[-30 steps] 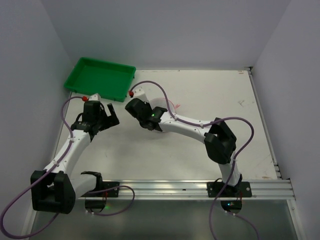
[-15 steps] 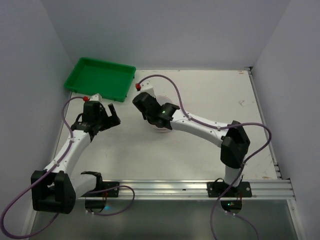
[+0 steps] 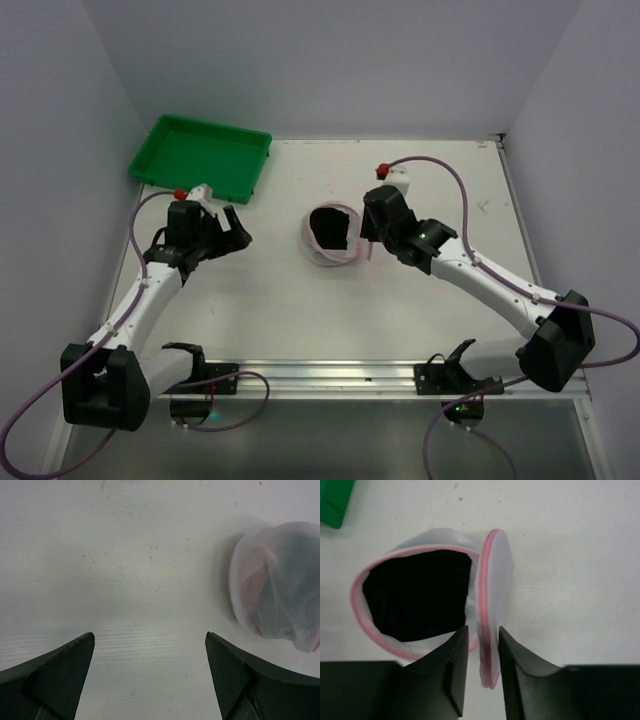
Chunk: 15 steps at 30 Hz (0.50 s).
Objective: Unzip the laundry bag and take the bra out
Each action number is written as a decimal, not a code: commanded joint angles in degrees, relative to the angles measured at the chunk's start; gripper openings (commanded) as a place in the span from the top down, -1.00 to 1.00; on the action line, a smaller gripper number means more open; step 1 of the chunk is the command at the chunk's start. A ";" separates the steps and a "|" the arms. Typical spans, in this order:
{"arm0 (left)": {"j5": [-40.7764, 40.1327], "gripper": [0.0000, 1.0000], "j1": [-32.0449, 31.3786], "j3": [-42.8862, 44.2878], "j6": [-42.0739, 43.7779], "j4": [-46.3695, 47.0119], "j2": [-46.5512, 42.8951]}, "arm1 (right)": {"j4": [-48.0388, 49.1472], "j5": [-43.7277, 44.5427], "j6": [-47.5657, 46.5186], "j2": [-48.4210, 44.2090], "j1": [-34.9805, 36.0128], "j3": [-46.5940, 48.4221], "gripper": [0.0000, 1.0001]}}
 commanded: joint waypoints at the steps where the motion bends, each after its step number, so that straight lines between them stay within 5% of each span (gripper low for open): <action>1: 2.79 -0.89 -3.37 5.10 0.53 2.65 0.43 | 1.63 -1.78 4.11 -7.42 -2.80 -7.82 0.23; 7: -2.31 -0.89 -15.24 15.38 -1.67 0.81 5.96 | 1.63 -3.18 6.92 -15.96 -8.16 -19.07 -0.51; 15: -12.83 -0.78 -27.87 29.69 -0.45 -2.70 16.23 | 1.81 -5.38 6.05 -21.68 -15.11 -24.35 -0.94</action>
